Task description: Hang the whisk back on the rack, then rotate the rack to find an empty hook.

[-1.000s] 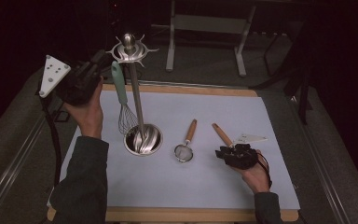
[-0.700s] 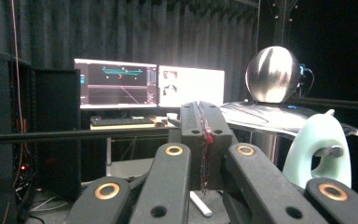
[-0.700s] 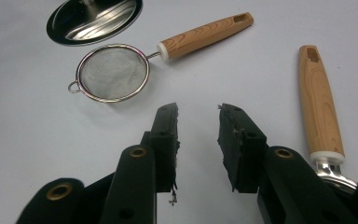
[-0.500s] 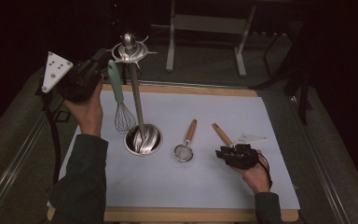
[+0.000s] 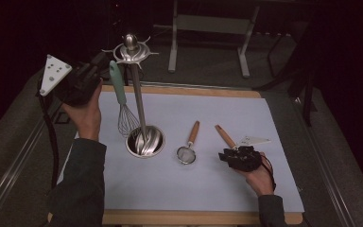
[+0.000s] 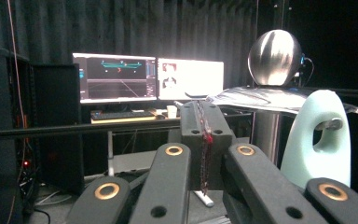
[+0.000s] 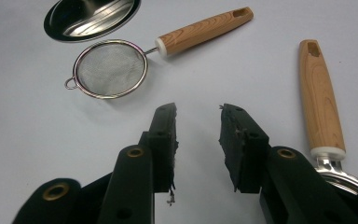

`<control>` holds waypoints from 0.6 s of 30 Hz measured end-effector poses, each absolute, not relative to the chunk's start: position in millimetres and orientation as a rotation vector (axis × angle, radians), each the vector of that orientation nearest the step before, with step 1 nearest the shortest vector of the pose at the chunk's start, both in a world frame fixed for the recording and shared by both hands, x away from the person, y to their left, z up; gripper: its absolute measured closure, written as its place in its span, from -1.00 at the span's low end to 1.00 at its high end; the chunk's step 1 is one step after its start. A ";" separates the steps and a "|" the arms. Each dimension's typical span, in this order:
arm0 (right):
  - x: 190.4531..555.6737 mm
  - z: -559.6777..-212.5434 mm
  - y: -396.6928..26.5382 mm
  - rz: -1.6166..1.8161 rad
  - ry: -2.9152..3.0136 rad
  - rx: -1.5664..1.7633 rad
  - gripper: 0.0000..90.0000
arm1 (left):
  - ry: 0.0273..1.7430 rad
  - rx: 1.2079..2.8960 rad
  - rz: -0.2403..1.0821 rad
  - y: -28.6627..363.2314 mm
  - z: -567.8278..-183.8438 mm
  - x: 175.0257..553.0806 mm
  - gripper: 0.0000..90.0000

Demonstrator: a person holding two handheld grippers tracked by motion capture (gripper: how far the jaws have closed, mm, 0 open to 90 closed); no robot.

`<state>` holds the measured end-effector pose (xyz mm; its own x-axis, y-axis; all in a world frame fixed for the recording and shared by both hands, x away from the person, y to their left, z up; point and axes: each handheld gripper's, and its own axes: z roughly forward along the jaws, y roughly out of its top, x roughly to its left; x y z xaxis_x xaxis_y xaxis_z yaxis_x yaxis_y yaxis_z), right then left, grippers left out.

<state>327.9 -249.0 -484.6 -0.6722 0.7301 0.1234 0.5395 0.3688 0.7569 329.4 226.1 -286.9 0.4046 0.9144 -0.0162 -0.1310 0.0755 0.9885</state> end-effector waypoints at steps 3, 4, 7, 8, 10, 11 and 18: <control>328.0 -484.9 -249.4 1.191 2.397 1.135 0.45 | 0.824 1.231 0.918 227.5 -288.4 327.5 1.00; 328.0 -484.9 -249.4 1.191 2.397 1.135 0.45 | 0.824 1.231 0.918 227.5 -288.4 327.5 1.00; 328.0 -485.4 -249.3 1.193 2.400 1.140 0.45 | 0.827 1.234 0.908 228.7 -290.6 325.2 1.00; 327.9 -485.4 -249.1 1.193 2.402 1.138 0.45 | 0.827 1.236 0.908 229.3 -291.0 324.7 1.00; 327.7 -485.1 -248.9 1.192 2.402 1.136 0.45 | 0.830 1.240 0.908 230.6 -291.4 323.4 1.00; 327.8 -484.7 -249.1 1.192 2.400 1.136 0.45 | 0.830 1.244 0.909 231.1 -291.5 322.7 1.00; 328.1 -485.7 -250.8 1.193 2.401 1.144 0.45 | 0.822 1.254 0.907 234.8 -301.0 314.9 1.00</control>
<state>328.1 -250.8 -485.7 -0.6704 0.7301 0.1321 0.5462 0.3651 0.7539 314.9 234.8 -301.0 0.4238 0.9054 -0.0244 -0.1126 0.0794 0.9905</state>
